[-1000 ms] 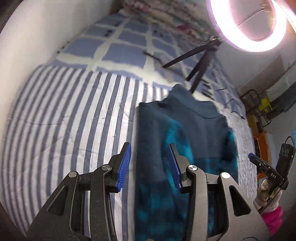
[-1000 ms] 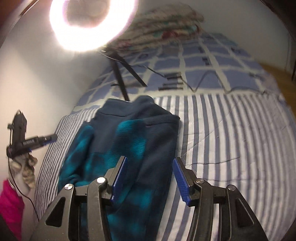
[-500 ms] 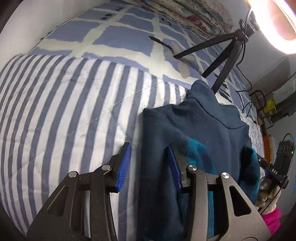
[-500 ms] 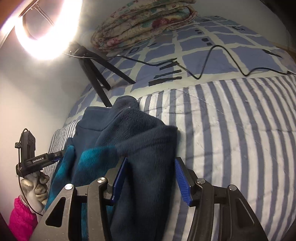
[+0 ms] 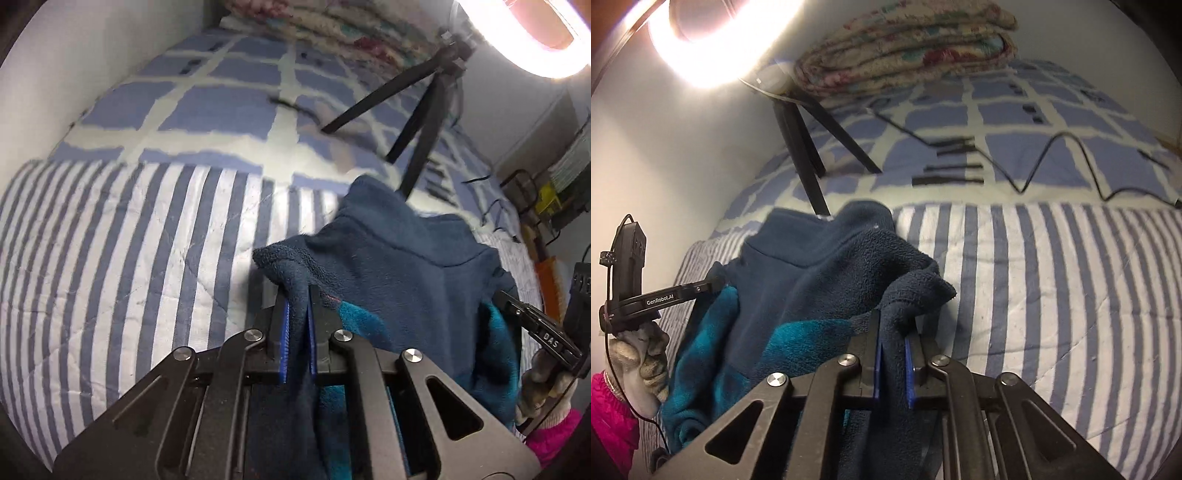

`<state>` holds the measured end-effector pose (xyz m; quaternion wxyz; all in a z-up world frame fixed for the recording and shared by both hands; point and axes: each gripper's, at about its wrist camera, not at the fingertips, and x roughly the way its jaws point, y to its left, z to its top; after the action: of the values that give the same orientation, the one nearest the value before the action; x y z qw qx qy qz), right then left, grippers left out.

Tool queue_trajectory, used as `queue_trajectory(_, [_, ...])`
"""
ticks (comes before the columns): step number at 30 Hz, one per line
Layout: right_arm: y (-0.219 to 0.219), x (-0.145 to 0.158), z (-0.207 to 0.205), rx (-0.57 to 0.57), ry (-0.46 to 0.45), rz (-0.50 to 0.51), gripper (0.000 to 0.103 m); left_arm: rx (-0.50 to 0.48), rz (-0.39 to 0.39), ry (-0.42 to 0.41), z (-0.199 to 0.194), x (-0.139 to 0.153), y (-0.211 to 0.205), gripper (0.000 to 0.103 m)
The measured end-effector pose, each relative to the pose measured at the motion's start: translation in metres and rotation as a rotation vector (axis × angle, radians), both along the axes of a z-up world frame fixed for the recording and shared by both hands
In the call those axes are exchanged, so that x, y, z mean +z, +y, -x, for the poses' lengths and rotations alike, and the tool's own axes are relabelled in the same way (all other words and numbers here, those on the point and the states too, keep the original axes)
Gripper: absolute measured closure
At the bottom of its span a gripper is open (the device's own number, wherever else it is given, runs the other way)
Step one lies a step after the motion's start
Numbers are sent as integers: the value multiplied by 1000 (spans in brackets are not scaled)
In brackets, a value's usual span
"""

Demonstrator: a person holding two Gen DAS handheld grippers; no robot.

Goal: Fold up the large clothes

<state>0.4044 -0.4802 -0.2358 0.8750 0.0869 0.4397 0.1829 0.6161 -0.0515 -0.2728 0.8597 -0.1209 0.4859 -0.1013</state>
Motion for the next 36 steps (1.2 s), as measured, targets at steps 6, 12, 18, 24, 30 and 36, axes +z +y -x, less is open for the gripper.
queue_trajectory(6, [1, 31, 18, 22, -67, -15, 96, -38, 5, -81, 20, 37, -6, 98])
queue_trajectory(12, [3, 68, 49, 65, -124, -27, 96, -86, 29, -145, 49, 70, -8, 98])
queue_trajectory(18, [7, 102, 94, 114, -180, 7, 96, -116, 68, -205, 93, 101, 2, 98])
queue_trajectory(24, [8, 120, 148, 128, -209, 20, 96, -152, 88, -237, 151, 116, 9, 98])
queue_trajectory(30, [18, 122, 207, 156, -214, 60, 96, -158, 92, -236, 216, 120, 20, 98])
queue_trajectory(36, [23, 107, 275, 169, -193, 46, 96, -174, 69, -205, 283, 105, 25, 98])
